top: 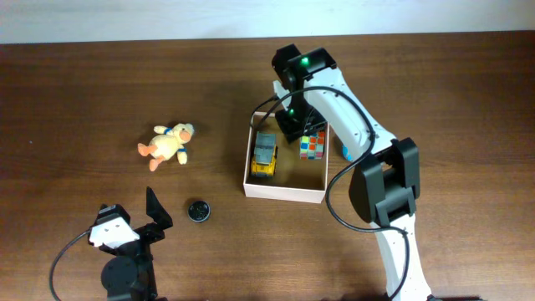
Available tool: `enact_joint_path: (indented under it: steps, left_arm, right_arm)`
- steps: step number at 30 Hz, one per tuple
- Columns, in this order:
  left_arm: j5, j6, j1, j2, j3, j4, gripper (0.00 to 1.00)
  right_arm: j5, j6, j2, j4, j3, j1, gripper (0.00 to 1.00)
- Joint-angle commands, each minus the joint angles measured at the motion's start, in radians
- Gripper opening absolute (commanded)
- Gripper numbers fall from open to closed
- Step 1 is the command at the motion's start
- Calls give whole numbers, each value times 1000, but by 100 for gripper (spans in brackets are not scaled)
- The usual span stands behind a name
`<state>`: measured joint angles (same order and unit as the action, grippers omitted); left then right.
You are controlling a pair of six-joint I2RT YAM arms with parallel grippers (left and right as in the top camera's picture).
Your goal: Pack container
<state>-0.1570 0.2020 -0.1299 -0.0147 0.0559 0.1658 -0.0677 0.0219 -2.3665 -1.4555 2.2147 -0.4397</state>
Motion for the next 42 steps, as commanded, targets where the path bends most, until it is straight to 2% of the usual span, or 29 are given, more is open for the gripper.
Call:
enact_joint_path:
  steps: [1, 24, 34, 42]
  left_arm:
    - [7, -16, 5, 9, -7, -4, 99]
    - [7, -16, 5, 9, -7, -4, 99]
    - [7, -16, 5, 9, -7, -4, 99]
    - [7, -16, 5, 9, -7, -4, 99]
  right_arm:
    - [12, -6, 4, -8, -4, -24, 45]
    - [-26, -10, 4, 35, -7, -79, 45]
    - [-26, -37, 4, 90, -128, -77, 45]
    - [-26, -40, 4, 118, -139, -76, 45]
